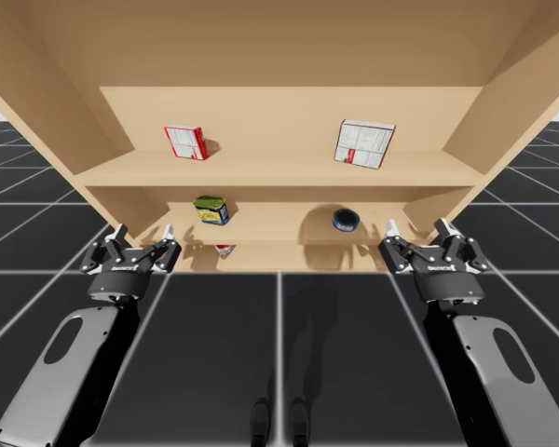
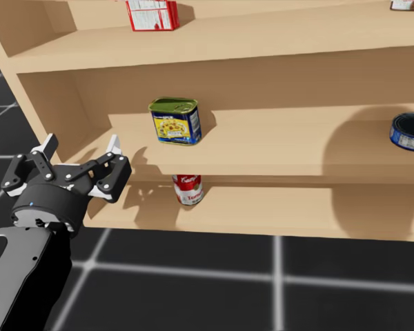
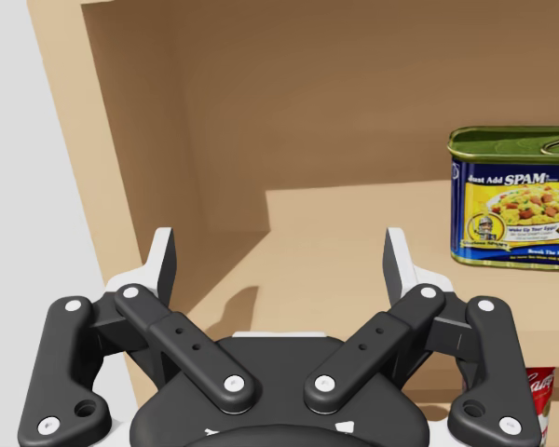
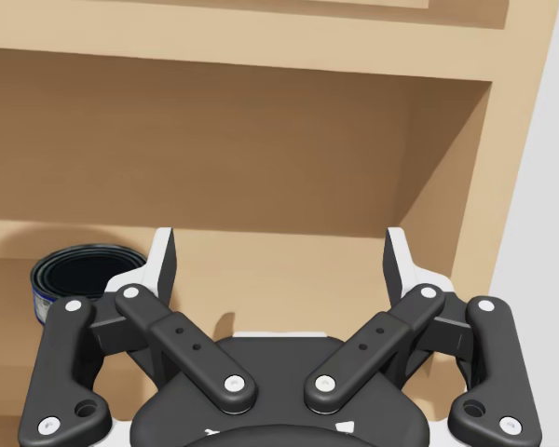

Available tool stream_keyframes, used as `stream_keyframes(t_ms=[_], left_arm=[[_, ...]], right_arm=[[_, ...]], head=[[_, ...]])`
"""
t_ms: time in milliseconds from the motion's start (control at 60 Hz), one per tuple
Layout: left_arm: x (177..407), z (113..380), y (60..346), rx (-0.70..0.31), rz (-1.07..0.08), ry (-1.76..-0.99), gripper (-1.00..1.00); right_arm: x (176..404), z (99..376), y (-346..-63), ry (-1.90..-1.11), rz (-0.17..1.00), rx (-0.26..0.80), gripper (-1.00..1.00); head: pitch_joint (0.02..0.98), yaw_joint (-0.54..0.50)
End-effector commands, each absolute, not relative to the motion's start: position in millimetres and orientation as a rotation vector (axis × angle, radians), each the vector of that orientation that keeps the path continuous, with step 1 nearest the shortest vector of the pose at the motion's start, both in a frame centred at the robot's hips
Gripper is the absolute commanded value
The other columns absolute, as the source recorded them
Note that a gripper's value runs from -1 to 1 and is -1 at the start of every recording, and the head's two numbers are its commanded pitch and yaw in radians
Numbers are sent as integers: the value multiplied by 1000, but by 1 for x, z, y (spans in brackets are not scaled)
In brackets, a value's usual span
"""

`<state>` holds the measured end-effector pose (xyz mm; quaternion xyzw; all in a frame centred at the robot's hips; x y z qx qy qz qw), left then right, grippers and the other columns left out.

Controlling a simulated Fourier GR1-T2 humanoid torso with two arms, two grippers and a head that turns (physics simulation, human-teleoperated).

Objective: Look through the shelves, find the red soup can, and take it.

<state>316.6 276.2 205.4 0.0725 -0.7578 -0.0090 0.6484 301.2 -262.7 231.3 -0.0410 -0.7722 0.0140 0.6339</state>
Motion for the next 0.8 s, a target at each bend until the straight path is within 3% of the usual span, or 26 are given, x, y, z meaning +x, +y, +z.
stream_keyframes(t_ms=[17, 150, 283, 350, 433, 650, 800], left_arm=[[317, 205, 275, 161, -24, -1723, -1000], [318, 205, 273, 152, -26, -1721, -1000], [315, 212, 266, 37, 25, -1696, -1000], [313, 218, 260, 68, 52, -1686, -1000], [301, 228, 253, 15, 69, -1675, -1000], [271, 240, 244, 27, 45, -1636, -1000], [253, 230, 241, 51, 7, -1608, -1000]], right_arm=[[302, 230, -262, -1762, 37, -101, -1000], [303, 230, -261, -1761, 40, -108, -1000], [303, 229, -261, -1759, 42, -117, -1000], [303, 229, -261, -1761, 44, -121, -1000], [304, 228, -261, -1760, 46, -131, -1000], [304, 226, -261, -1757, 46, -136, -1000], [305, 226, -262, -1764, 51, -168, -1000]], head=[[692, 242], [694, 255], [697, 255], [694, 257], [687, 260], [686, 277], [687, 287]])
